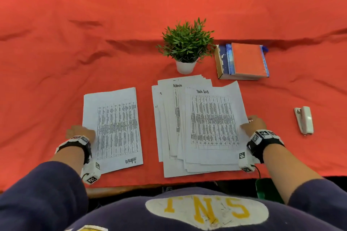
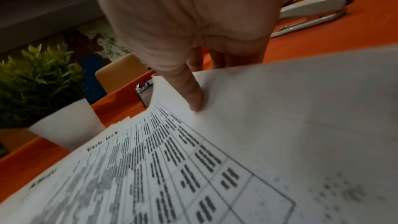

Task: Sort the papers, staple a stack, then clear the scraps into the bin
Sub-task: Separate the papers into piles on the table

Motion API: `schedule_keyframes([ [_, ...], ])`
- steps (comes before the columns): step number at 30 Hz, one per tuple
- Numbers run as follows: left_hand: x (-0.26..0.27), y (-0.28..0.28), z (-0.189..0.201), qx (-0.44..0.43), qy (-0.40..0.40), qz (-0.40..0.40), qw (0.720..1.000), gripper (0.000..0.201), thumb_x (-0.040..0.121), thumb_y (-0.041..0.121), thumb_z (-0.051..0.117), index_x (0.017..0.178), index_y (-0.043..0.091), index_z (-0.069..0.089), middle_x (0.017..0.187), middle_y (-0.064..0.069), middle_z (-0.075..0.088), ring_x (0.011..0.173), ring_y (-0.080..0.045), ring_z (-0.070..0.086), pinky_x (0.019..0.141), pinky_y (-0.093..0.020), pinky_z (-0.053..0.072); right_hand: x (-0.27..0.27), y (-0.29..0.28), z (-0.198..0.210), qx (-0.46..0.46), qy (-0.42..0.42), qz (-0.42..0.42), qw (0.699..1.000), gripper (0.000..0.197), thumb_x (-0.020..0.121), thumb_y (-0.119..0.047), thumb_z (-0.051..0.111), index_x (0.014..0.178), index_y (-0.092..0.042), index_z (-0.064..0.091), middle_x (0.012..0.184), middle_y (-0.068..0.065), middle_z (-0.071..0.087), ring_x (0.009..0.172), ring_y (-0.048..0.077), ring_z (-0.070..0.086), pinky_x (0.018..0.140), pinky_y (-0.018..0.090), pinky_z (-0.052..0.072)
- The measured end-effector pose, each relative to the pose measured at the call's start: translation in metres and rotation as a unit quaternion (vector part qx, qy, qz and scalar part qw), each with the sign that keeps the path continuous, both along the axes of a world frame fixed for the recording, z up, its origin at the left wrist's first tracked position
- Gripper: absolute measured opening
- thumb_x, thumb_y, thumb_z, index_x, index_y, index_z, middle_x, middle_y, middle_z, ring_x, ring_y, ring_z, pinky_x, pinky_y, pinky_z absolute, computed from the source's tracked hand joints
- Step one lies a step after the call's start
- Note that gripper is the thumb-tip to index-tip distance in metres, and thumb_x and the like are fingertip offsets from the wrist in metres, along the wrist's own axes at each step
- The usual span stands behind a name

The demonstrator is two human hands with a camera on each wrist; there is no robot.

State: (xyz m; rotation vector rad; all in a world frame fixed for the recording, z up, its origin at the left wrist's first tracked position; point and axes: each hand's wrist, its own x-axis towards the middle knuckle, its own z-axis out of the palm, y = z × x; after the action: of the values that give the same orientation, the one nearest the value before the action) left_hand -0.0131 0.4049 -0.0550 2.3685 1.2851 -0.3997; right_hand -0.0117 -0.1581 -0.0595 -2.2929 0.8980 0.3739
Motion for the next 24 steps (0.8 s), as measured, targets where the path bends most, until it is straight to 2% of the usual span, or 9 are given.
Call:
schedule_keyframes([
  [2, 0.008, -0.018, 0.009, 0.038, 0.000, -0.006, 0.999, 0.058, 0.085, 0.007, 0.059, 0.136, -0.002, 0.033, 0.143, -0.023, 0.032, 0.132, -0.038, 0.034, 0.110, -0.047, 0.033, -0.002, -0.007, 0.005, 0.027, -0.017, -0.003, 0.999, 0.024, 0.086, 0.003, 0.054, 0.107, -0.003, 0.062, 0.095, 0.018, 0.062, 0.082, 0.029, 0.058, 0.071, 0.034, 0.045],
  [5, 0.025, -0.075, 0.026, 0.039, -0.034, -0.096, 0.994, 0.055, 0.086, 0.009, 0.059, 0.138, 0.005, 0.041, 0.141, -0.020, 0.038, 0.126, -0.039, 0.044, 0.104, -0.048, 0.042, -0.006, -0.024, 0.010, 0.050, -0.037, -0.006, 0.998, 0.014, 0.088, 0.002, 0.053, 0.098, -0.008, 0.058, 0.098, 0.016, 0.062, 0.082, 0.027, 0.056, 0.071, 0.034, 0.044],
  [9, 0.027, -0.183, 0.031, -0.070, -0.132, -0.293, 0.944, 0.029, 0.086, 0.018, 0.058, 0.113, 0.011, 0.066, 0.126, -0.014, 0.057, 0.117, -0.033, 0.055, 0.102, -0.040, 0.044, -0.013, -0.054, 0.016, 0.111, -0.085, -0.042, 0.989, 0.029, 0.088, 0.000, 0.059, 0.116, -0.009, 0.059, 0.105, 0.010, 0.062, 0.090, 0.025, 0.058, 0.078, 0.034, 0.046],
  [12, 0.015, -0.262, 0.024, -0.141, -0.135, -0.373, 0.907, 0.020, 0.093, 0.019, 0.053, 0.101, 0.010, 0.068, 0.120, -0.012, 0.058, 0.116, -0.028, 0.054, 0.102, -0.037, 0.043, -0.019, -0.078, 0.022, 0.157, -0.115, -0.080, 0.978, 0.039, 0.087, 0.003, 0.058, 0.124, -0.010, 0.059, 0.106, 0.009, 0.062, 0.091, 0.024, 0.057, 0.076, 0.032, 0.044],
  [15, 0.003, -0.315, 0.011, -0.165, -0.099, -0.374, 0.907, 0.029, 0.095, 0.024, 0.052, 0.117, 0.006, 0.058, 0.132, -0.015, 0.048, 0.124, -0.029, 0.048, 0.103, -0.033, 0.039, -0.023, -0.101, 0.026, 0.222, -0.128, -0.119, 0.959, 0.038, 0.088, 0.004, 0.055, 0.121, -0.013, 0.059, 0.107, 0.008, 0.061, 0.094, 0.025, 0.056, 0.085, 0.034, 0.044],
  [17, 0.001, -0.330, 0.003, -0.158, -0.082, -0.335, 0.925, 0.047, 0.093, 0.029, 0.058, 0.130, 0.003, 0.046, 0.135, -0.016, 0.041, 0.124, -0.030, 0.046, 0.102, -0.034, 0.039, -0.027, -0.114, 0.027, 0.244, -0.129, -0.128, 0.953, 0.034, 0.083, -0.010, 0.065, 0.117, -0.012, 0.062, 0.106, 0.002, 0.065, 0.094, 0.024, 0.060, 0.094, 0.035, 0.045],
  [21, 0.004, -0.340, -0.008, -0.119, -0.051, -0.263, 0.956, 0.076, 0.082, 0.037, 0.072, 0.138, 0.001, 0.035, 0.139, -0.018, 0.036, 0.127, -0.032, 0.044, 0.103, -0.040, 0.043, -0.030, -0.146, 0.007, 0.320, -0.146, -0.149, 0.924, 0.081, 0.040, -0.053, 0.089, 0.109, -0.018, 0.066, 0.108, 0.006, 0.072, 0.098, 0.030, 0.068, 0.093, 0.049, 0.051],
  [22, 0.006, -0.340, -0.010, -0.119, -0.050, -0.258, 0.957, 0.078, 0.079, 0.037, 0.074, 0.137, 0.001, 0.036, 0.137, -0.018, 0.039, 0.126, -0.032, 0.045, 0.103, -0.040, 0.044, -0.030, -0.146, 0.009, 0.336, -0.146, -0.152, 0.918, 0.075, 0.045, -0.048, 0.089, 0.109, -0.018, 0.066, 0.111, 0.007, 0.072, 0.100, 0.031, 0.068, 0.094, 0.050, 0.050],
  [24, 0.010, -0.338, -0.013, -0.142, -0.042, -0.243, 0.959, 0.076, 0.076, 0.034, 0.078, 0.133, 0.001, 0.039, 0.132, -0.017, 0.047, 0.121, -0.032, 0.050, 0.099, -0.040, 0.047, -0.029, -0.139, 0.020, 0.355, -0.150, -0.145, 0.912, 0.047, 0.073, -0.031, 0.077, 0.116, -0.017, 0.064, 0.115, 0.008, 0.070, 0.103, 0.031, 0.067, 0.096, 0.051, 0.049],
])
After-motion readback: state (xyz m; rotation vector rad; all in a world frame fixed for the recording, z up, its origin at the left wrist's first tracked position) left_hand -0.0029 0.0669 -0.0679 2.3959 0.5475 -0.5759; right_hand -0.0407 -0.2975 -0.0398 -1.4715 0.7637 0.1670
